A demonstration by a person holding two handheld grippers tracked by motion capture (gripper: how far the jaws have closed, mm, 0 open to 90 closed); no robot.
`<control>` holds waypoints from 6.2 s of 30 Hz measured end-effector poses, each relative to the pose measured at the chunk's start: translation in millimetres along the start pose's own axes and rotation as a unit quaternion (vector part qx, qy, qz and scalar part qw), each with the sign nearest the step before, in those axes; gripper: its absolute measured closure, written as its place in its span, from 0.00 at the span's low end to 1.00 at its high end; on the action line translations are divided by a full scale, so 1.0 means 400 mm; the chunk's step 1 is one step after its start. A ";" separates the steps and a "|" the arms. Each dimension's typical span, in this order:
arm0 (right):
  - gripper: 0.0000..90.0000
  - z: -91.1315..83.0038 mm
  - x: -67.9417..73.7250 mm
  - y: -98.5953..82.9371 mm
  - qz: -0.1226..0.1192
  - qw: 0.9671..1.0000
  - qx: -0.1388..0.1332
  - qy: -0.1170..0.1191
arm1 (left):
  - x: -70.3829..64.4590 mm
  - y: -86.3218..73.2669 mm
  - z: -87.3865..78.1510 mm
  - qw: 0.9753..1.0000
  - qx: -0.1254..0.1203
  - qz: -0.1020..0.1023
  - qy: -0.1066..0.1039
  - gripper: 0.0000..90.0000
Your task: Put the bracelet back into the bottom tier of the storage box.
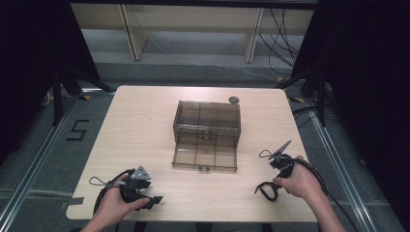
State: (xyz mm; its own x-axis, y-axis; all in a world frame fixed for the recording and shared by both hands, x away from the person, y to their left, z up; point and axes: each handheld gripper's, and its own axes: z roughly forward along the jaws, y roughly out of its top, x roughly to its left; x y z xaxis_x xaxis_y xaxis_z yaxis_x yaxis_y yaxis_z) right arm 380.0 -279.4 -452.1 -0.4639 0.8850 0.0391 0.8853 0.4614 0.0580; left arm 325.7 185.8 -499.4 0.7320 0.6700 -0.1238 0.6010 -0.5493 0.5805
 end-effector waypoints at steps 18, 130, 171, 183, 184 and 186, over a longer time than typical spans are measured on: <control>0.89 0.031 -0.004 0.019 -0.005 1.000 0.015 -0.003 | -0.001 0.000 -0.001 1.000 0.001 -0.002 -0.006 0.30; 0.94 -0.121 0.082 0.167 0.015 0.999 -0.040 0.013 | -0.004 -0.001 -0.004 1.000 0.003 0.002 -0.001 0.30; 0.94 -0.126 0.109 0.227 0.018 0.999 -0.032 0.014 | -0.004 0.000 -0.006 1.000 0.002 0.010 0.003 0.30; 0.94 -0.120 0.115 0.250 -0.007 0.999 -0.028 0.013 | -0.005 0.000 -0.007 1.000 0.002 0.010 0.000 0.30; 0.94 -0.119 0.123 0.253 0.014 0.999 -0.024 0.017 | -0.005 0.000 -0.007 1.000 0.002 0.011 0.000 0.30; 0.94 -0.119 0.124 0.254 0.010 1.000 -0.024 0.017 | -0.005 0.000 -0.007 1.000 0.002 0.011 -0.001 0.30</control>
State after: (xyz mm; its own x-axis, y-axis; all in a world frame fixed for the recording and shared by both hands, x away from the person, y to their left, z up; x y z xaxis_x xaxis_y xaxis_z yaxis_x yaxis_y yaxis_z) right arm 445.4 -191.6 -396.8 -0.4471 0.8914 0.0737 0.8924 0.4390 0.1047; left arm 323.3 185.9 -497.0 0.7456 0.6569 -0.1116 0.5859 -0.5665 0.5795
